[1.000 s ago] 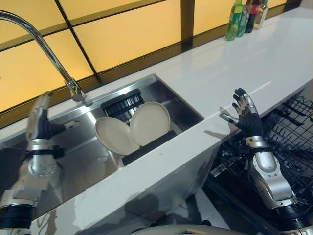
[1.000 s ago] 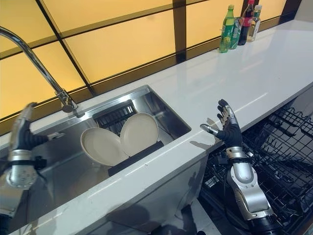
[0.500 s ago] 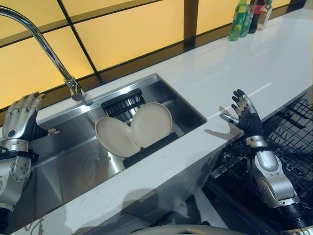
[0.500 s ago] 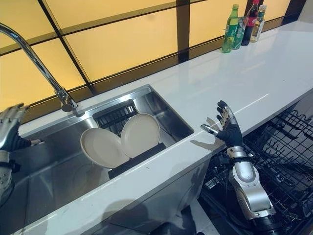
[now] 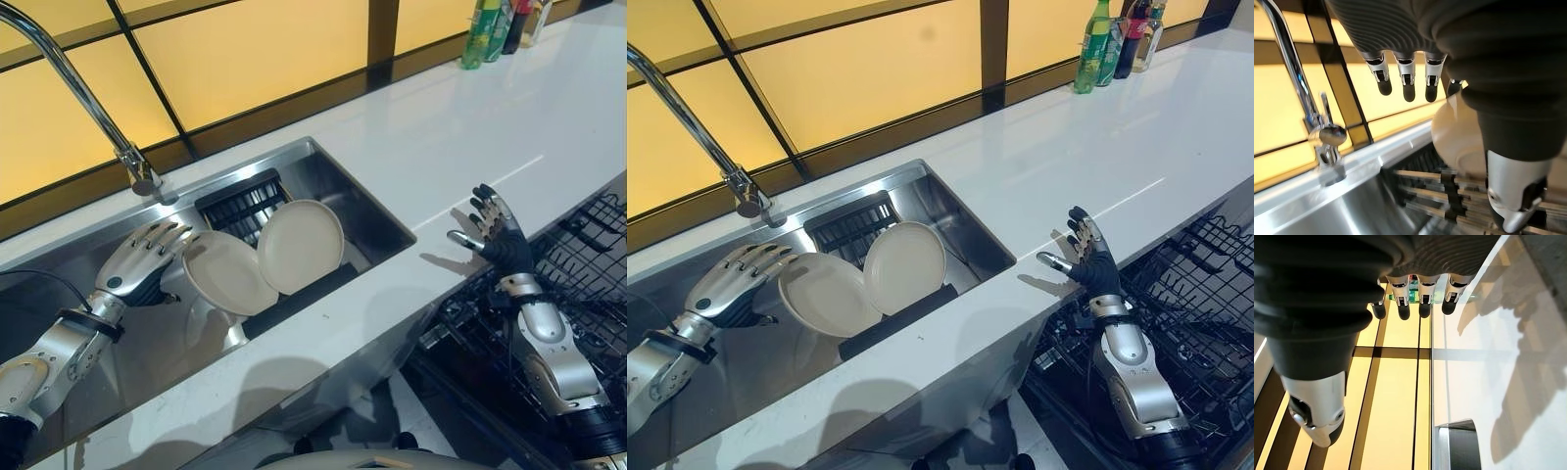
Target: Pick up plates and place into dishwasher.
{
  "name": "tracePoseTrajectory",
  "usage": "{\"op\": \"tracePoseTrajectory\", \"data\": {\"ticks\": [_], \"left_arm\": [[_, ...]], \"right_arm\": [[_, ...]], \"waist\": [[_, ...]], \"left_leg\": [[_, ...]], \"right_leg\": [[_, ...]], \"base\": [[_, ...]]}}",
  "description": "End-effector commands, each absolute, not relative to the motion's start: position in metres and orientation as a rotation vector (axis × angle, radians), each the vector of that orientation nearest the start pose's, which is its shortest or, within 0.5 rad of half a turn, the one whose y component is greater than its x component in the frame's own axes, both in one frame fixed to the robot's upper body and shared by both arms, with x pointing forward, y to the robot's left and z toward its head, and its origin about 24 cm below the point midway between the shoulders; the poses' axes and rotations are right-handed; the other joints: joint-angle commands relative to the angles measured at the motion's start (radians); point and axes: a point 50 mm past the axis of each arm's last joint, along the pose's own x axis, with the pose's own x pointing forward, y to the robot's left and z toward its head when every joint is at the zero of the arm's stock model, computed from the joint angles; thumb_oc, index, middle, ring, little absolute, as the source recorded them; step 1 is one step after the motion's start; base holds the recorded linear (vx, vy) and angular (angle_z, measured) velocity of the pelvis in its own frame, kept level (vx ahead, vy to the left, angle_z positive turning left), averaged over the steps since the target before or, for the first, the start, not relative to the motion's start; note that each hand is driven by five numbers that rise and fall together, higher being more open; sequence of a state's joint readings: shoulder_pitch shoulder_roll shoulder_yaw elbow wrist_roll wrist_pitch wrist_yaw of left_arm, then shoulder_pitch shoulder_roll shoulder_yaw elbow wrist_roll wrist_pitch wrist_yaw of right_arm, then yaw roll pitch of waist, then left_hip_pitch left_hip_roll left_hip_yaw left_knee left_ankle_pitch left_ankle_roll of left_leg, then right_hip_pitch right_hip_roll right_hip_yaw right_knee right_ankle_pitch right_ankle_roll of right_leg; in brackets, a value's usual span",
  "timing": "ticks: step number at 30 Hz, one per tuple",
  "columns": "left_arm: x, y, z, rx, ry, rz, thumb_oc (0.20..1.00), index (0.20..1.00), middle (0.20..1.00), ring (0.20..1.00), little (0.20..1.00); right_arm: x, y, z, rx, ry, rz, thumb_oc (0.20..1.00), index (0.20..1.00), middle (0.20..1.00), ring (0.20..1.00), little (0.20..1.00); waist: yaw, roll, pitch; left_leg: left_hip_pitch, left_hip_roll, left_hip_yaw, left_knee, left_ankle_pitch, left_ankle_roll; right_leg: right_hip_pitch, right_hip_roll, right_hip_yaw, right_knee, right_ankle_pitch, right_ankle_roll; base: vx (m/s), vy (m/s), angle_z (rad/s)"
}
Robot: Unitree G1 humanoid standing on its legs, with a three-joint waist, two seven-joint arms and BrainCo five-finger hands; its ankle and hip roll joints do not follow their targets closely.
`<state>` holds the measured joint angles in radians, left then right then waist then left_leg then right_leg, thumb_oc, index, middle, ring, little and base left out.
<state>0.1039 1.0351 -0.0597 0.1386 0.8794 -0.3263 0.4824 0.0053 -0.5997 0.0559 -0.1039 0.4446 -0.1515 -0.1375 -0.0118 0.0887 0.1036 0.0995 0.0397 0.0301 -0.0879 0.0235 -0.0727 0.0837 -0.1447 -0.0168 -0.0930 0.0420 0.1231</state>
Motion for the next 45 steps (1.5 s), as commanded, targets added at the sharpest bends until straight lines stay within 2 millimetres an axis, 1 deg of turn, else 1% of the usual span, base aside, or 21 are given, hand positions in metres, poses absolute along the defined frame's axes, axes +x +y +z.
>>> {"op": "tracePoseTrajectory", "data": {"ticks": [1,3,7,9,13,18,21,27,30,31,32,33,35,36,37,38,41,42,43,45], "left_arm": [[0.237,0.301,0.132,1.871,-0.603,-0.055,1.000,1.000,1.000,1.000,1.000],[0.238,0.295,0.129,1.870,-0.647,-0.054,1.000,1.000,1.000,1.000,1.000],[0.239,0.289,0.132,1.863,-0.719,-0.038,1.000,1.000,1.000,1.000,1.000],[0.238,0.285,0.129,1.859,-0.735,-0.050,1.000,1.000,1.000,1.000,1.000],[0.236,0.274,0.115,1.876,-0.744,-0.179,1.000,1.000,1.000,1.000,1.000],[0.237,0.266,0.107,1.889,-0.684,-0.311,1.000,1.000,1.000,1.000,1.000],[0.236,0.262,0.100,1.902,-0.628,-0.390,1.000,1.000,1.000,1.000,1.000],[0.240,0.262,0.096,1.932,-0.574,-0.432,1.000,1.000,1.000,1.000,1.000],[0.240,0.264,0.096,1.948,-0.556,-0.432,0.617,0.617,0.617,0.617,0.617],[0.239,0.265,0.096,1.955,-0.548,-0.436,0.555,0.555,0.555,0.555,0.555],[0.238,0.266,0.097,1.961,-0.543,-0.439,0.517,0.517,0.517,0.517,0.517],[0.238,0.267,0.097,1.966,-0.538,-0.442,0.492,0.492,0.492,0.492,0.492],[0.236,0.270,0.098,1.981,-0.524,-0.456,0.435,0.435,0.435,0.435,0.435],[0.235,0.271,0.098,1.988,-0.515,-0.460,0.395,0.395,0.395,0.395,0.395],[0.234,0.273,0.097,1.995,-0.504,-0.465,0.247,0.247,0.247,0.247,0.247],[0.234,0.274,0.098,2.002,-0.495,-0.469,0.200,0.200,0.200,0.200,0.200],[0.233,0.276,0.099,2.017,-0.468,-0.474,0.200,0.200,0.200,0.200,0.200],[0.233,0.278,0.099,2.024,-0.456,-0.474,0.200,0.200,0.200,0.200,0.200],[0.233,0.278,0.099,2.027,-0.450,-0.475,0.200,0.200,0.200,0.200,0.200],[0.232,0.279,0.101,2.032,-0.436,-0.477,0.200,0.200,0.200,0.200,0.200]], "right_arm": [[0.251,-0.231,0.129,-0.124,-0.349,0.028,1.000,1.000,1.000,1.000,1.000],[0.253,-0.231,0.129,-0.123,-0.346,0.024,1.000,1.000,1.000,1.000,1.000],[0.252,-0.232,0.127,-0.119,-0.337,0.022,1.000,1.000,1.000,1.000,1.000],[0.251,-0.231,0.125,-0.115,-0.333,0.023,1.000,1.000,1.000,1.000,1.000],[0.248,-0.230,0.122,-0.105,-0.330,0.024,1.000,1.000,1.000,1.000,1.000],[0.248,-0.230,0.119,-0.099,-0.319,0.028,1.000,1.000,1.000,1.000,1.000],[0.247,-0.228,0.118,-0.097,-0.313,0.032,1.000,1.000,1.000,1.000,1.000],[0.248,-0.227,0.117,-0.096,-0.307,0.030,1.000,1.000,1.000,1.000,1.000],[0.247,-0.228,0.116,-0.092,-0.305,0.029,1.000,1.000,1.000,1.000,1.000],[0.246,-0.229,0.114,-0.091,-0.301,0.026,1.000,1.000,1.000,1.000,1.000],[0.245,-0.229,0.114,-0.090,-0.300,0.027,1.000,1.000,1.000,1.000,1.000],[0.245,-0.229,0.114,-0.088,-0.300,0.027,1.000,1.000,1.000,1.000,1.000],[0.244,-0.230,0.114,-0.086,-0.296,0.026,1.000,1.000,1.000,1.000,1.000],[0.243,-0.230,0.113,-0.085,-0.295,0.027,1.000,1.000,1.000,1.000,1.000],[0.243,-0.230,0.112,-0.084,-0.293,0.028,1.000,1.000,1.000,1.000,1.000],[0.243,-0.230,0.112,-0.084,-0.291,0.028,1.000,1.000,1.000,1.000,1.000],[0.243,-0.231,0.113,-0.083,-0.288,0.025,1.000,1.000,1.000,1.000,1.000],[0.243,-0.231,0.113,-0.083,-0.288,0.025,1.000,1.000,1.000,1.000,1.000],[0.243,-0.231,0.113,-0.084,-0.286,0.024,1.000,1.000,1.000,1.000,1.000],[0.242,-0.232,0.113,-0.084,-0.283,0.022,1.000,1.000,1.000,1.000,1.000]], "waist": [[-0.003,-0.021,-0.018],[-0.005,-0.020,-0.014],[-0.008,-0.017,-0.011],[-0.011,-0.017,-0.010],[-0.020,-0.019,-0.007],[-0.031,-0.017,-0.003],[-0.037,-0.016,-0.001],[-0.042,-0.016,0.009],[-0.042,-0.018,0.011],[-0.042,-0.017,0.008],[-0.042,-0.017,0.008],[-0.042,-0.018,0.008],[-0.040,-0.018,0.003],[-0.040,-0.017,0.003],[-0.039,-0.017,0.002],[-0.038,-0.017,0.001],[-0.034,-0.016,0.001],[-0.033,-0.016,0.002],[-0.032,-0.015,0.001],[-0.029,-0.013,0.000]], "left_leg": [[-0.022,-0.034,0.010,0.036,-0.063,0.039],[-0.022,-0.035,0.009,0.035,-0.063,0.041],[-0.022,-0.037,0.008,0.033,-0.063,0.042],[-0.020,-0.036,0.009,0.030,-0.064,0.043],[-0.014,-0.036,0.011,0.028,-0.068,0.046],[-0.014,-0.037,0.018,0.034,-0.063,0.050],[-0.006,-0.038,0.020,0.036,-0.073,0.051],[-0.013,-0.038,0.024,0.046,-0.067,0.054],[-0.011,-0.037,0.024,0.044,-0.066,0.055],[-0.002,-0.037,0.023,0.040,-0.074,0.055],[-0.001,-0.038,0.023,0.040,-0.075,0.056],[-0.007,-0.037,0.025,0.043,-0.067,0.055],[0.002,-0.037,0.023,0.041,-0.076,0.055],[0.003,-0.037,0.023,0.042,-0.077,0.055],[0.004,-0.038,0.024,0.042,-0.077,0.056],[0.004,-0.038,0.023,0.044,-0.078,0.056],[0.002,-0.040,0.019,0.054,-0.080,0.056],[-0.005,-0.040,0.019,0.059,-0.072,0.055],[0.001,-0.040,0.017,0.057,-0.080,0.055],[0.000,-0.041,0.013,0.059,-0.080,0.054]], "right_leg": [[-0.033,-0.016,-0.053,0.059,-0.037,0.012],[-0.037,-0.019,-0.051,0.063,-0.037,0.013],[-0.041,-0.022,-0.046,0.063,-0.034,0.017],[-0.040,-0.023,-0.047,0.062,-0.034,0.019],[-0.037,-0.024,-0.044,0.062,-0.035,0.025],[-0.041,-0.025,-0.036,0.066,-0.025,0.028],[-0.033,-0.025,-0.033,0.066,-0.034,0.033],[-0.039,-0.023,-0.021,0.066,-0.023,0.034],[-0.035,-0.020,-0.018,0.063,-0.022,0.034],[-0.028,-0.021,-0.020,0.060,-0.030,0.036],[-0.027,-0.020,-0.020,0.060,-0.030,0.037],[-0.032,-0.020,-0.020,0.061,-0.023,0.036],[-0.022,-0.021,-0.023,0.057,-0.032,0.038],[-0.021,-0.021,-0.024,0.057,-0.032,0.039],[-0.019,-0.022,-0.026,0.057,-0.032,0.039],[-0.019,-0.022,-0.027,0.057,-0.033,0.039],[-0.015,-0.025,-0.031,0.061,-0.035,0.038],[-0.021,-0.026,-0.031,0.063,-0.027,0.037],[-0.014,-0.026,-0.033,0.062,-0.035,0.038],[-0.014,-0.027,-0.035,0.063,-0.036,0.038]], "base": [[0.00,0.000,0.00],[0.00,0.000,0.00],[0.01,0.007,0.00],[0.02,-0.008,0.00],[0.04,-0.019,0.00],[0.02,-0.005,0.00],[0.07,-0.011,0.00],[0.02,-0.012,-0.05],[0.04,-0.021,-0.04],[0.07,-0.021,-0.01],[0.03,-0.023,0.00],[0.03,-0.019,0.00],[0.03,-0.006,0.00],[0.00,0.000,0.00],[0.00,0.000,0.00],[0.00,0.000,0.00],[0.00,0.000,0.00],[0.00,0.000,0.00],[0.00,0.000,0.00],[0.03,0.003,0.00]]}}
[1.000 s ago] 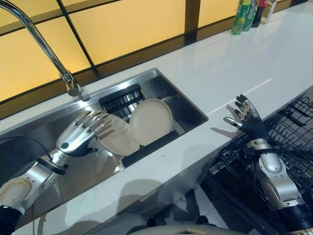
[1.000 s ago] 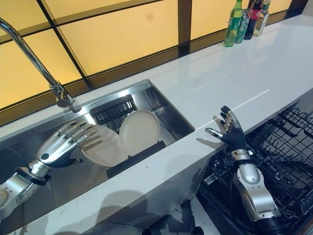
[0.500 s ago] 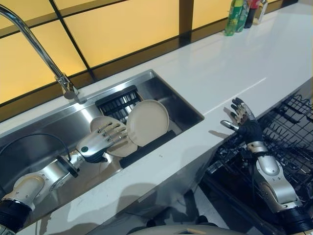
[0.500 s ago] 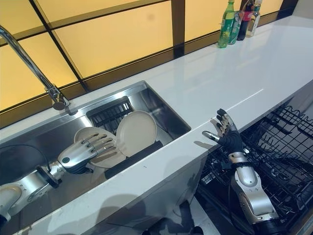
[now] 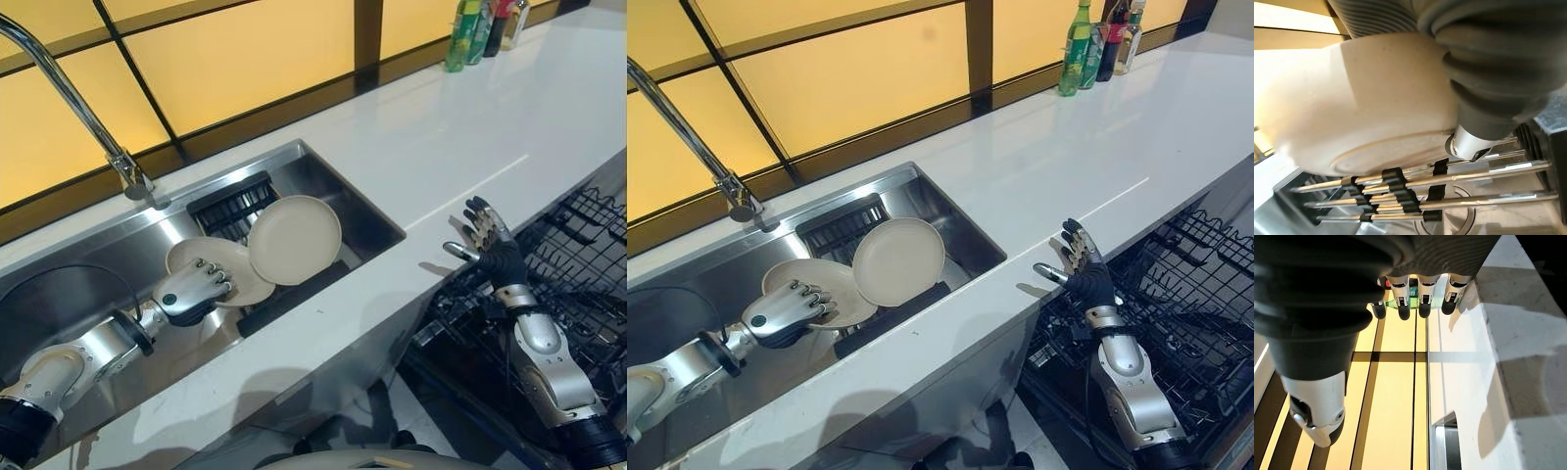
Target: Pick up plates and place into dishwasher.
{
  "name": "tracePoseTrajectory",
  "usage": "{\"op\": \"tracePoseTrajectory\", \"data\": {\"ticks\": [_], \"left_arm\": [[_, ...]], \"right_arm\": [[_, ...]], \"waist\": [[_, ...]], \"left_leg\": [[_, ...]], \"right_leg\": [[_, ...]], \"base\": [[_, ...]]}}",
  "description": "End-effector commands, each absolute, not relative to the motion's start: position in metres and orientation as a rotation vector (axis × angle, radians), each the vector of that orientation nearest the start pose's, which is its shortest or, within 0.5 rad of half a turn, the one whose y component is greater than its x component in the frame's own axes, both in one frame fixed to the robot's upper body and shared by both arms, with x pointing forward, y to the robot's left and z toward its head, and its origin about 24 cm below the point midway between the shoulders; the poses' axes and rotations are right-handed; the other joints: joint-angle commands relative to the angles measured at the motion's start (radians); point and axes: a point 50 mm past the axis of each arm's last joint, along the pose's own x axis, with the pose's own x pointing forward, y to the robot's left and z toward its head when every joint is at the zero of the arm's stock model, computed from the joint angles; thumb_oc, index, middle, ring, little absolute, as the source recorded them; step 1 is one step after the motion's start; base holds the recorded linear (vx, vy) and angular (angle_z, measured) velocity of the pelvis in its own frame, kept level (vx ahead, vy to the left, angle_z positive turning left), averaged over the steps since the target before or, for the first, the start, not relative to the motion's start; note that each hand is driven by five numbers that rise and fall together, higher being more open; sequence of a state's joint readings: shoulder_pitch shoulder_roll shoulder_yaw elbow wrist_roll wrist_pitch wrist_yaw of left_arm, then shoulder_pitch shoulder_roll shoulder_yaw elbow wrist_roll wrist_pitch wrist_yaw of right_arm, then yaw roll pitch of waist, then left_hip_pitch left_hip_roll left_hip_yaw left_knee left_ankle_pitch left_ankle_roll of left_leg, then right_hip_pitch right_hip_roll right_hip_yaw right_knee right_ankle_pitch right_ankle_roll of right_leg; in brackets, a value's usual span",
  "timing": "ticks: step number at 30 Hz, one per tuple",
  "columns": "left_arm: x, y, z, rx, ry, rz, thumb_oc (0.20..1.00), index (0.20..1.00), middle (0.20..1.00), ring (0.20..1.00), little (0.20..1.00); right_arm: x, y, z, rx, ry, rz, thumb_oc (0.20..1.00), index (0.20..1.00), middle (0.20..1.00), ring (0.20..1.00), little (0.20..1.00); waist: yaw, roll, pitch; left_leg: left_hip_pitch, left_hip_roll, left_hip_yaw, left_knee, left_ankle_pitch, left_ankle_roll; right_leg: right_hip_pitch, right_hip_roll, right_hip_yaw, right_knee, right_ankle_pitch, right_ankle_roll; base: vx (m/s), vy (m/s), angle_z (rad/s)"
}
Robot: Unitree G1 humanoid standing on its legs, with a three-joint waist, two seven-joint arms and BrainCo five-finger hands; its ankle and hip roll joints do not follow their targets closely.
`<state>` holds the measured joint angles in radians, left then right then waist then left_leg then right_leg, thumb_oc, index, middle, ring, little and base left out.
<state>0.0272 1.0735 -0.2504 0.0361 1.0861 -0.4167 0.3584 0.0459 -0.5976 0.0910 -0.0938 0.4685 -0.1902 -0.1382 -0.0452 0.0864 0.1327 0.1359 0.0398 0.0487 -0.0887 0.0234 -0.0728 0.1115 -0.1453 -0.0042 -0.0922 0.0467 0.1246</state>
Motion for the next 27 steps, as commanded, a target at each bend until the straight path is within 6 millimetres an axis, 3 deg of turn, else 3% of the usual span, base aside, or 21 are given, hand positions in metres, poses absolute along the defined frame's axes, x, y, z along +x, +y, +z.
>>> {"op": "tracePoseTrajectory", "data": {"ticks": [1,20,27], "left_arm": [[0.232,0.280,0.102,2.036,-0.428,-0.477,0.200,0.200,0.200,0.200,0.200],[0.216,0.286,0.106,2.094,-0.303,-0.639,0.200,0.200,0.200,0.200,0.200],[0.215,0.291,0.110,2.086,-0.276,-0.614,0.200,0.200,0.200,0.200,0.200]], "right_arm": [[0.242,-0.232,0.113,-0.083,-0.282,0.021,1.000,1.000,1.000,1.000,1.000],[0.239,-0.238,0.115,-0.090,-0.271,0.011,1.000,1.000,1.000,1.000,1.000],[0.239,-0.238,0.116,-0.089,-0.275,0.011,1.000,1.000,1.000,1.000,1.000]], "waist": [[0.006,-0.010,-0.028],[0.037,-0.005,-0.022],[0.047,-0.007,-0.024]], "left_leg": [[-0.038,-0.041,-0.007,0.061,-0.080,0.054],[-0.050,-0.044,-0.032,0.092,-0.087,0.048],[-0.051,-0.044,-0.040,0.090,-0.085,0.046]], "right_leg": [[-0.041,-0.027,-0.049,0.063,-0.041,0.037],[-0.032,-0.037,-0.076,0.064,-0.043,0.037],[-0.029,-0.038,-0.087,0.058,-0.042,0.038]], "base": [[0.00,0.000,0.00],[0.00,0.000,0.00],[-0.02,0.005,0.05]]}}
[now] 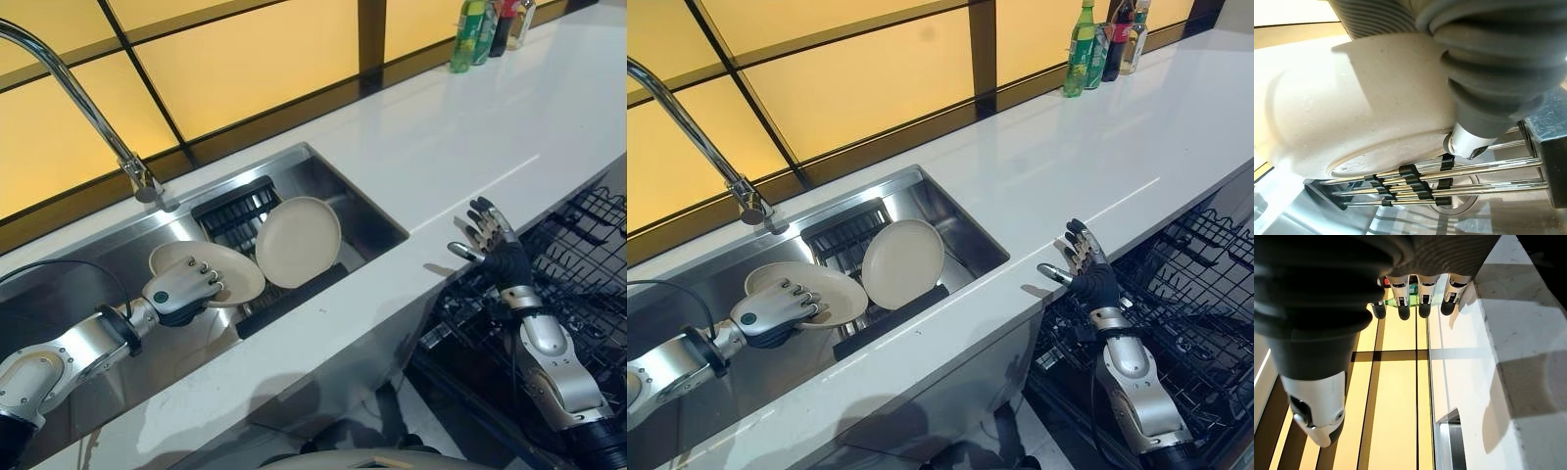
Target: Pick up plates and place into dishwasher.
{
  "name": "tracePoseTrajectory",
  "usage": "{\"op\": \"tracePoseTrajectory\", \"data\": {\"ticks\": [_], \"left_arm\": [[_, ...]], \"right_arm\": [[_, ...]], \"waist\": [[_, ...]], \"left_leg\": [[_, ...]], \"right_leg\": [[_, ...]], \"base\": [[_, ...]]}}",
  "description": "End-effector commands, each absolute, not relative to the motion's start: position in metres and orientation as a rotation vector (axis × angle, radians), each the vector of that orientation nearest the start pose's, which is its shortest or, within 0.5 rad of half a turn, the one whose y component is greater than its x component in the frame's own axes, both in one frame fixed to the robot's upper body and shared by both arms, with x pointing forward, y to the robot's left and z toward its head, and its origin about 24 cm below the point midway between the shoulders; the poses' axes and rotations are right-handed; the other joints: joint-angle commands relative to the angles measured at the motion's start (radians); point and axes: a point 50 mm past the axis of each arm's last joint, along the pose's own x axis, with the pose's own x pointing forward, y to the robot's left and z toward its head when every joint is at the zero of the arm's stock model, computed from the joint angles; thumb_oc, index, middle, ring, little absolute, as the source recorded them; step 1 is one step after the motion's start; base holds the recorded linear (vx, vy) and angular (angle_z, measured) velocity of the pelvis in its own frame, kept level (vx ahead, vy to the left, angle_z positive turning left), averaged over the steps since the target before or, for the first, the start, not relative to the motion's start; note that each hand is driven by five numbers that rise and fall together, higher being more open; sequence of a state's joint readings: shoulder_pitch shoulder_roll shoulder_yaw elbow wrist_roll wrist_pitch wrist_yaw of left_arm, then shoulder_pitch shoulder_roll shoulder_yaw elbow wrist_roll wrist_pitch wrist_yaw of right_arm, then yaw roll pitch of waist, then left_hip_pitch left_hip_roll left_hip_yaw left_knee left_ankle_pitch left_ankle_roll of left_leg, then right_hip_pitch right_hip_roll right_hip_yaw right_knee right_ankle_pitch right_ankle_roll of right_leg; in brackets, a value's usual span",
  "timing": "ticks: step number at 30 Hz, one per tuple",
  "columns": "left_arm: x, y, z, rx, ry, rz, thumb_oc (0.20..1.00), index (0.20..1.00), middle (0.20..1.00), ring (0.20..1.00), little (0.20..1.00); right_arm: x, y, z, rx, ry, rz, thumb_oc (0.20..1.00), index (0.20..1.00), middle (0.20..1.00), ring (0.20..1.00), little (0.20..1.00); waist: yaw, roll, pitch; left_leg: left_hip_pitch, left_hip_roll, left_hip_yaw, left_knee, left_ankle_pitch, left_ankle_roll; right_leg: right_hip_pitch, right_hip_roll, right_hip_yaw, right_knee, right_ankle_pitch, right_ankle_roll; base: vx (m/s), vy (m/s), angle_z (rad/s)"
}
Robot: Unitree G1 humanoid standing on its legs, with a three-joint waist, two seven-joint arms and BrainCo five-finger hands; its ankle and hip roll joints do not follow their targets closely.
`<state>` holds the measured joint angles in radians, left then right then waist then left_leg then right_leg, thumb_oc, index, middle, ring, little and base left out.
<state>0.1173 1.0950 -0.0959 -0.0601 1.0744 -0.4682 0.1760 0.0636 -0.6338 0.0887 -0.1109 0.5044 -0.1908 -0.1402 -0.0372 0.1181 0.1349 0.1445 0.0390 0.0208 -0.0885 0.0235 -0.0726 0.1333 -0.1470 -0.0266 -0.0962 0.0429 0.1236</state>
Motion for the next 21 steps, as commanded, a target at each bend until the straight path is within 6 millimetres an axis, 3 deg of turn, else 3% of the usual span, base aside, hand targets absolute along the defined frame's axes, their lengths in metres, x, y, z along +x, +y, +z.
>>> {"op": "tracePoseTrajectory", "data": {"ticks": [1,5,12,18,21], "left_arm": [[0.216,0.293,0.112,2.082,-0.272,-0.592,0.200,0.200,0.200,0.200,0.200],[0.218,0.301,0.123,2.087,-0.303,-0.466,0.200,0.200,0.200,0.200,0.200],[0.216,0.311,0.156,2.067,-0.515,-0.156,0.200,0.200,0.200,0.200,0.200],[0.213,0.296,0.174,1.922,-0.782,0.007,0.200,0.200,0.200,0.200,0.200],[0.214,0.276,0.182,1.696,-0.910,0.038,0.200,0.200,0.200,0.200,0.200]], "right_arm": [[0.240,-0.237,0.116,-0.090,-0.277,0.011,1.000,1.000,1.000,1.000,1.000],[0.240,-0.237,0.116,-0.087,-0.280,0.004,1.000,1.000,1.000,1.000,1.000],[0.238,-0.239,0.118,-0.087,-0.294,-0.013,1.000,1.000,1.000,1.000,1.000],[0.240,-0.231,0.132,-0.114,-0.375,0.025,1.000,1.000,1.000,1.000,1.000],[0.241,-0.216,0.155,-0.174,-0.501,0.106,1.000,1.000,1.000,1.000,1.000]], "waist": [[0.043,-0.039,-0.026],[0.053,-0.043,-0.032],[0.076,-0.048,-0.044],[0.088,-0.060,-0.052],[0.098,-0.070,-0.058]], "left_leg": [[-0.060,-0.043,-0.013,0.088,-0.085,0.046],[-0.059,-0.041,-0.016,0.081,-0.083,0.045],[-0.059,-0.040,-0.027,0.066,-0.077,0.043],[-0.058,-0.037,-0.037,0.057,-0.077,0.041],[-0.053,-0.036,-0.045,0.047,-0.076,0.041]], "right_leg": [[-0.050,-0.036,-0.067,0.061,-0.038,0.039],[-0.049,-0.036,-0.076,0.057,-0.038,0.038],[-0.048,-0.037,-0.093,0.054,-0.040,0.033],[-0.048,-0.036,-0.103,0.057,-0.046,0.030],[-0.046,-0.032,-0.106,0.055,-0.048,0.029]], "base": [[-0.03,0.007,0.05],[-0.02,0.003,0.01],[-0.04,0.009,0.05],[-0.03,-0.011,0.09],[-0.03,-0.026,0.07]]}}
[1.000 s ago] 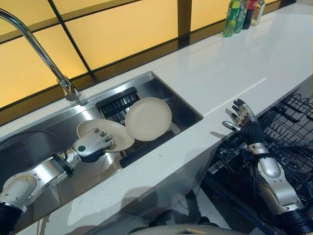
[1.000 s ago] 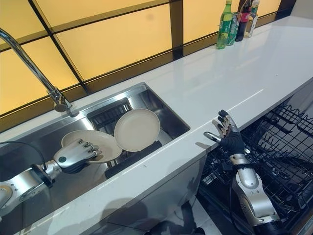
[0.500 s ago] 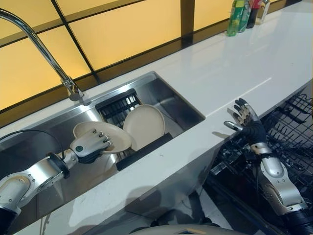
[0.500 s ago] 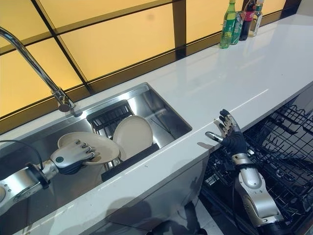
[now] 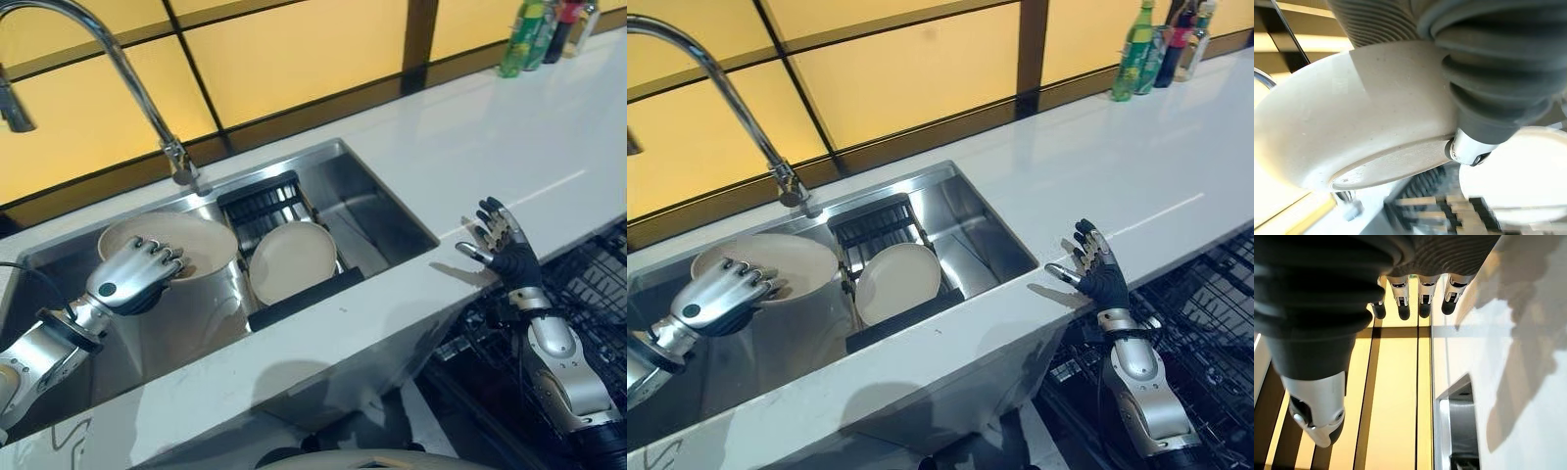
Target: Pick up plates and place into dishwasher.
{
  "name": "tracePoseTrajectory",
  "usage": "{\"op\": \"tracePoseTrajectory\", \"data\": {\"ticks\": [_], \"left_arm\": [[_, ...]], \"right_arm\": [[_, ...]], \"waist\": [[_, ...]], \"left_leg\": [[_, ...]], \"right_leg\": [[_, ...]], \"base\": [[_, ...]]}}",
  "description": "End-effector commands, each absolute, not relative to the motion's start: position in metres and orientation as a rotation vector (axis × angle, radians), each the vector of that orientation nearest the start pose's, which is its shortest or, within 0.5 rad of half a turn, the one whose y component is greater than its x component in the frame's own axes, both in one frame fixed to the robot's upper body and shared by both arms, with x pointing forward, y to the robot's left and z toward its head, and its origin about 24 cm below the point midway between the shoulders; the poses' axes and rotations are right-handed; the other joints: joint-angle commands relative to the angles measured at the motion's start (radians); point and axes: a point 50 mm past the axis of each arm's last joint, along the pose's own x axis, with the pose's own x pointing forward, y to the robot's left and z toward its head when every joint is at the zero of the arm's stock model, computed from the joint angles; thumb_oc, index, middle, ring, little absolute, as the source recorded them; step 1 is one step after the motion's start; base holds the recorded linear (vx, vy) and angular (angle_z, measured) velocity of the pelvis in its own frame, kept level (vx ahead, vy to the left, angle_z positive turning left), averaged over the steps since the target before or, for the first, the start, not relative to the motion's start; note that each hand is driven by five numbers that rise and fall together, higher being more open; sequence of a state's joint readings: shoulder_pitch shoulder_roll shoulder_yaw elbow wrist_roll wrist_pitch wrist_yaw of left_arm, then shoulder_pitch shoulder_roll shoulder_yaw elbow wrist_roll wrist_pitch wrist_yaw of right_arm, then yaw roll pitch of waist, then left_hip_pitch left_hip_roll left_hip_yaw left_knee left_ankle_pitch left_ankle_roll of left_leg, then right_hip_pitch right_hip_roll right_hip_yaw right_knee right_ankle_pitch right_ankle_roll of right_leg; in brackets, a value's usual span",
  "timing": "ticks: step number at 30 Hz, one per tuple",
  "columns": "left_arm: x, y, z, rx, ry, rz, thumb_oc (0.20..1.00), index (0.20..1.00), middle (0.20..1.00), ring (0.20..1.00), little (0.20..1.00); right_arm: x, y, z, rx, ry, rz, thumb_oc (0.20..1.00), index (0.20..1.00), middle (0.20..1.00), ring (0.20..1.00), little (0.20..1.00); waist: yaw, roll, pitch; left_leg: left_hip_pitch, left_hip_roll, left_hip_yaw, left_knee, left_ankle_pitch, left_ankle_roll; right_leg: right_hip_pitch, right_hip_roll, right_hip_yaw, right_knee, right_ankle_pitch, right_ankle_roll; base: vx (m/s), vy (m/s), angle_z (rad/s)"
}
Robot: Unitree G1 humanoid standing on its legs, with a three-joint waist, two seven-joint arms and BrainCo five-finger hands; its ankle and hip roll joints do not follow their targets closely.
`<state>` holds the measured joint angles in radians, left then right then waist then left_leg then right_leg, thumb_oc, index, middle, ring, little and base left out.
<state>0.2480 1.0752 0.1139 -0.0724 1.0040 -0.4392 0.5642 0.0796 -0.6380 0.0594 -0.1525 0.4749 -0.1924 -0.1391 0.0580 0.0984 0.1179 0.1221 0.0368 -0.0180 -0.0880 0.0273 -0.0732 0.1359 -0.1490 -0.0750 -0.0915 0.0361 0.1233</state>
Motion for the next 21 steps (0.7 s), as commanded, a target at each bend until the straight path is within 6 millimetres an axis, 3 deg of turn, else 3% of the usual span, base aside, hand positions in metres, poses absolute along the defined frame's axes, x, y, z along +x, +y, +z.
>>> {"op": "tracePoseTrajectory", "data": {"ticks": [1,10,17,21], "left_arm": [[0.215,0.269,0.184,1.642,-0.930,0.033,0.200,0.200,0.200,0.200,0.200],[0.218,0.212,0.203,1.164,-1.050,-0.171,0.200,0.200,0.200,0.200,0.200],[0.223,0.181,0.215,0.845,-0.983,-0.420,0.200,0.200,0.200,0.200,0.200],[0.222,0.173,0.217,0.806,-0.978,-0.482,0.200,0.200,0.200,0.200,0.200]], "right_arm": [[0.241,-0.213,0.160,-0.182,-0.526,0.119,1.000,1.000,1.000,1.000,1.000],[0.237,-0.176,0.211,-0.355,-0.783,0.322,1.000,1.000,1.000,1.000,1.000],[0.235,-0.151,0.230,-0.505,-0.887,0.456,1.000,1.000,1.000,1.000,1.000],[0.233,-0.144,0.234,-0.563,-0.906,0.535,1.000,1.000,1.000,1.000,1.000]], "waist": [[0.006,-0.054,-0.045],[0.024,-0.091,-0.082],[0.026,-0.106,-0.097],[0.026,-0.110,-0.100]], "left_leg": [[-0.031,-0.034,-0.008,0.044,-0.080,0.041],[-0.021,-0.033,-0.016,0.019,-0.075,0.040],[-0.014,-0.034,-0.015,0.018,-0.076,0.043],[-0.013,-0.034,-0.011,0.019,-0.077,0.045]], "right_leg": [[-0.048,-0.029,-0.059,0.049,-0.041,0.029],[-0.042,-0.008,-0.057,0.041,-0.041,0.024],[-0.033,0.006,-0.047,0.042,-0.046,0.016],[-0.030,0.010,-0.043,0.043,-0.046,0.012]], "base": [[-0.03,-0.031,0.04],[-0.04,-0.029,0.05],[-0.03,-0.015,0.00],[-0.01,-0.005,-0.02]]}}
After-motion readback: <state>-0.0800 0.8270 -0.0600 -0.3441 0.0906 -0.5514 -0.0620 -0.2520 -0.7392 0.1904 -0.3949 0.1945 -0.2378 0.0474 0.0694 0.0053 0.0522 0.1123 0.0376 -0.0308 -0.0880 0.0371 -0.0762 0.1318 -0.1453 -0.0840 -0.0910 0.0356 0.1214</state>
